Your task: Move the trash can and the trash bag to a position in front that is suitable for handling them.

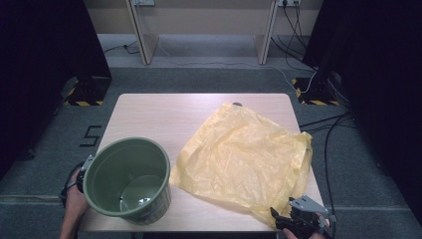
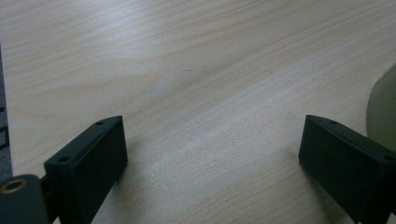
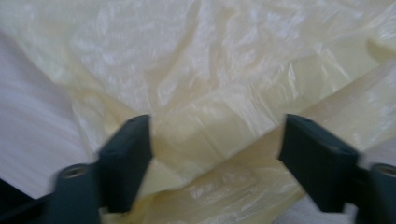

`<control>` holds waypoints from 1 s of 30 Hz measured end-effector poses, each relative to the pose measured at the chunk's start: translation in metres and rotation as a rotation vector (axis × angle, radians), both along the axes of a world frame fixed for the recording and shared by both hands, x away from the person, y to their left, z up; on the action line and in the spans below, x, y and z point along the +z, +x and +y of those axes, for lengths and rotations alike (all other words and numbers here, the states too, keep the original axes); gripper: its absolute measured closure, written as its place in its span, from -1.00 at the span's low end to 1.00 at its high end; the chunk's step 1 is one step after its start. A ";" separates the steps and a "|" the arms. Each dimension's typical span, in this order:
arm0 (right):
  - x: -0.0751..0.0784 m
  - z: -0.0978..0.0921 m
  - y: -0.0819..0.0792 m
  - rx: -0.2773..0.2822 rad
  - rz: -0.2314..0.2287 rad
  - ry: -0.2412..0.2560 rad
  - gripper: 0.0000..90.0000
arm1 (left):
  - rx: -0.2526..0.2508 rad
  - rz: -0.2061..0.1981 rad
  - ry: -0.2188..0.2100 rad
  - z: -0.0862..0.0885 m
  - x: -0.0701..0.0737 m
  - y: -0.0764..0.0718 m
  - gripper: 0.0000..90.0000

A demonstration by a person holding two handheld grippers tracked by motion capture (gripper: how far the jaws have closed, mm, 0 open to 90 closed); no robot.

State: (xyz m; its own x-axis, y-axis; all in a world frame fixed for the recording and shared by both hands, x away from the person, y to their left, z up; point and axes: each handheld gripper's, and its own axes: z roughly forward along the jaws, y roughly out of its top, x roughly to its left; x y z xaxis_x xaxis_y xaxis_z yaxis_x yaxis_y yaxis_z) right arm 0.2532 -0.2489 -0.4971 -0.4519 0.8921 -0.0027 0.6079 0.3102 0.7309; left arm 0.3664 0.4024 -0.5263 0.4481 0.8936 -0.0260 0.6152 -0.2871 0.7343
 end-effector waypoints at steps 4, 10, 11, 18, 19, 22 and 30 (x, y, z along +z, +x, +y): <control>-0.008 -0.014 0.025 0.027 -0.002 -0.090 0.62 | 0.000 0.000 0.000 0.000 0.000 0.000 -0.85; 0.001 -0.048 0.073 -0.051 -0.047 -0.148 0.62 | 0.000 0.000 0.000 0.000 0.000 0.000 -0.85; 0.003 -0.055 0.084 -0.068 -0.049 -0.158 0.51 | 0.000 0.000 0.000 0.000 0.000 0.000 -0.85; 0.042 -0.040 0.089 -0.106 -0.137 -0.050 -0.29 | 0.000 0.000 0.000 0.000 0.000 0.000 -0.85; 0.045 -0.031 0.082 -0.079 -0.140 -0.029 -0.34 | 0.000 0.000 0.000 0.000 0.000 0.000 -0.85; 0.045 -0.009 0.060 -0.044 -0.138 -0.003 -0.46 | 0.000 0.000 0.000 0.000 0.000 0.000 -0.85; 0.015 0.036 0.035 0.093 -0.099 -0.036 -0.58 | 0.000 0.000 0.000 0.000 0.000 0.000 -0.85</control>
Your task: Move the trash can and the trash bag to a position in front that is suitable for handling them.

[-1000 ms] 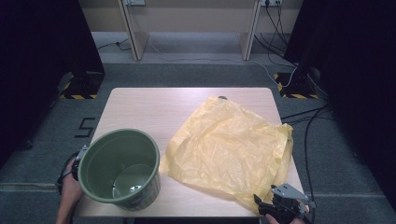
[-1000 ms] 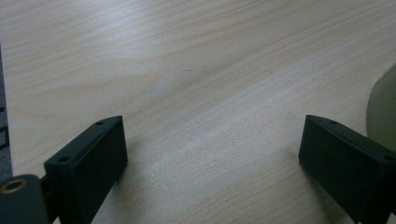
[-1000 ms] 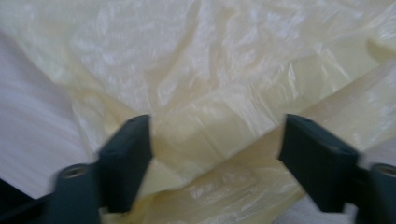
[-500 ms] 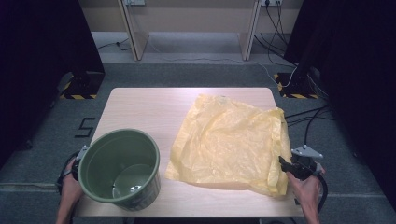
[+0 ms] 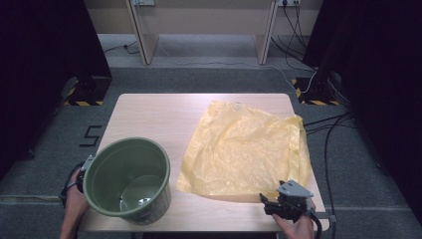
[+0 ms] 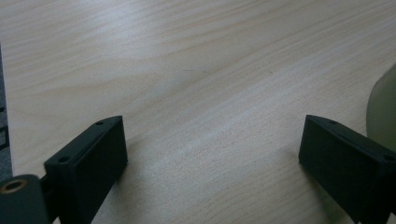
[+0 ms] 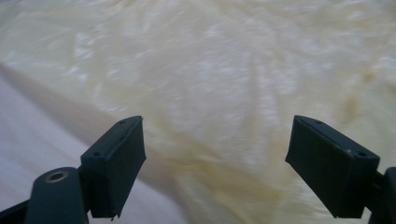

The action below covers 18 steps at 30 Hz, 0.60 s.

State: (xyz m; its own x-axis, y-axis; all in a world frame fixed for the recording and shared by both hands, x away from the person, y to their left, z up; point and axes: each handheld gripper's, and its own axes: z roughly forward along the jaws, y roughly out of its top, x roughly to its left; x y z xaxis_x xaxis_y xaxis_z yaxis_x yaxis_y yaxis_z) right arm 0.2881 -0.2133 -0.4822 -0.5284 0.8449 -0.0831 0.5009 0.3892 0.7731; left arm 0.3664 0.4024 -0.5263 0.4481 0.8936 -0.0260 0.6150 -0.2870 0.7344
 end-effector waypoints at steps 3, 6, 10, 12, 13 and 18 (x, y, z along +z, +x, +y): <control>-0.003 0.009 0.002 0.030 0.005 -0.001 -0.53 | 0.000 -0.001 0.000 0.000 0.000 0.000 -0.85; -0.012 0.016 0.011 0.091 0.016 -0.035 0.22 | 0.000 -0.001 0.000 0.000 0.000 0.000 -0.85; -0.016 0.003 0.014 0.112 0.021 -0.088 0.80 | 0.000 0.000 0.000 0.000 0.000 0.000 -0.85; -0.016 -0.004 0.016 0.103 0.021 -0.094 0.87 | 0.000 0.000 0.000 0.000 0.000 0.000 -0.85; -0.014 -0.020 0.020 0.073 0.011 -0.101 0.92 | 0.000 0.000 0.000 0.000 0.000 0.000 -0.85; -0.011 -0.055 0.038 -0.005 0.000 -0.157 0.79 | 0.000 0.000 0.000 0.000 0.000 0.000 -0.85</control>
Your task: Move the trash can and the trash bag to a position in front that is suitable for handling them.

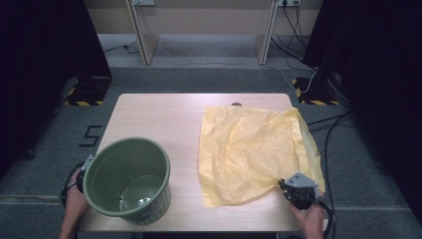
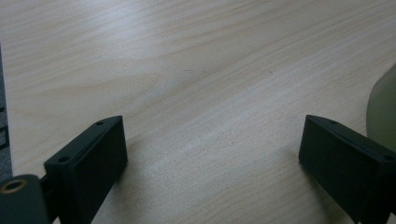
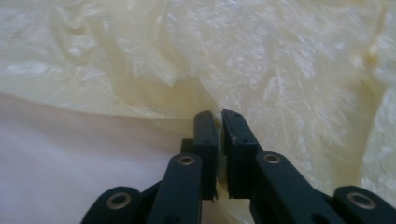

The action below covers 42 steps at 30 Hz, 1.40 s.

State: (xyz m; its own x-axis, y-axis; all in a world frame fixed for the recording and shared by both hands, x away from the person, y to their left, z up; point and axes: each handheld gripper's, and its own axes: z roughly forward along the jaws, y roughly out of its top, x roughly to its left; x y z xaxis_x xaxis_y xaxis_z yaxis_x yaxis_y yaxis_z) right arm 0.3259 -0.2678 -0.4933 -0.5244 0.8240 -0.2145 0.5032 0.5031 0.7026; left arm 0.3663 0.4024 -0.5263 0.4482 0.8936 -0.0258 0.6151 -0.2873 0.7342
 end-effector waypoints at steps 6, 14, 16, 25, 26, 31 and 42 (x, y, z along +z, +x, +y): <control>0.022 -0.023 0.019 -0.166 -0.054 0.112 -0.06 | 0.000 0.000 0.000 0.000 0.000 0.000 -0.85; 0.026 0.051 0.014 0.013 -0.004 0.192 -0.41 | 0.000 0.000 0.000 0.000 0.000 0.000 -0.85; 0.020 0.068 0.020 0.039 0.028 0.199 -0.49 | 0.000 0.000 0.000 0.000 0.000 0.000 -0.85; 0.001 0.125 0.024 0.150 0.108 0.167 -0.61 | 0.000 0.000 0.000 0.000 0.000 0.000 -0.85; -0.002 0.128 0.023 0.162 0.117 0.166 -0.60 | 0.000 0.000 0.000 0.000 0.000 0.000 -0.85; -0.016 0.130 0.018 0.192 0.155 0.153 -0.25 | 0.000 0.000 0.000 0.000 0.000 0.000 -0.85; -0.017 0.088 -0.011 0.305 0.153 0.181 1.00 | 0.000 0.000 0.000 0.000 0.000 0.000 -0.85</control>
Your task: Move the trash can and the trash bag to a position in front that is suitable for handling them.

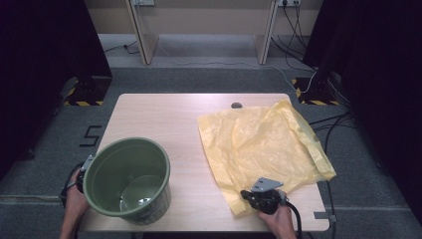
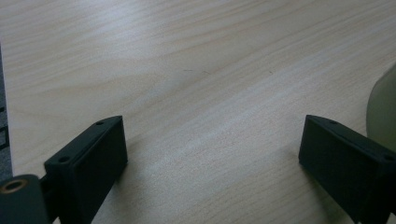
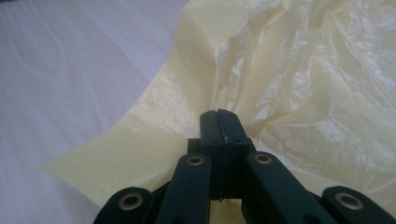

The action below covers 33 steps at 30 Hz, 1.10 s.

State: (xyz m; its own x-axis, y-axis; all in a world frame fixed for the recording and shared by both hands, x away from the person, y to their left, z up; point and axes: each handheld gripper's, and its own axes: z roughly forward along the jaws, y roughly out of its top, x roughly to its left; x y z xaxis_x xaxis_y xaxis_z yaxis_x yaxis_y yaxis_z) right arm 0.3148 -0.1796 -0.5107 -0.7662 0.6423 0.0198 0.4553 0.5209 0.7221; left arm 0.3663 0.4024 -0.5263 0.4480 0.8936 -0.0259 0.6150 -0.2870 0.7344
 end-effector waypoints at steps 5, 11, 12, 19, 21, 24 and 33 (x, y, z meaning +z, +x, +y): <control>0.006 -0.048 -0.016 -0.047 -0.003 -0.071 1.00 | 0.000 0.000 0.000 0.000 0.000 0.000 -0.85; 0.020 -0.089 -0.017 -0.260 -0.011 -0.059 0.42 | 0.002 -0.002 0.000 0.000 0.000 0.000 -0.86; 0.020 -0.089 -0.017 -0.260 -0.011 -0.059 0.42 | 0.002 -0.002 0.000 0.000 0.000 0.000 -0.86; 0.018 -0.036 -0.004 -0.199 -0.016 0.013 -0.17 | 0.000 0.001 0.004 -0.001 0.000 0.001 -0.87; 0.007 -0.027 0.001 -0.167 0.009 -0.005 -0.07 | 0.000 0.001 0.004 -0.001 0.000 0.001 -0.87; 0.000 -0.027 0.004 -0.181 0.001 -0.013 0.12 | 0.000 0.001 0.004 -0.001 0.000 0.001 -0.87; 0.006 -0.066 0.005 -0.215 -0.011 -0.064 0.76 | -0.009 -0.014 -0.013 0.001 0.001 -0.003 -0.65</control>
State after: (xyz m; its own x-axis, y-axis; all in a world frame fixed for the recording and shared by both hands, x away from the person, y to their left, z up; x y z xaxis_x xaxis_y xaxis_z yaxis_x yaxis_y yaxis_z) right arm 0.3195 -0.2452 -0.5051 -0.6112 0.7907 -0.0341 0.5533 0.4577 0.6960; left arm 0.3636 0.4038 -0.5257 0.4563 0.8893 -0.0314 0.6021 -0.2826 0.7467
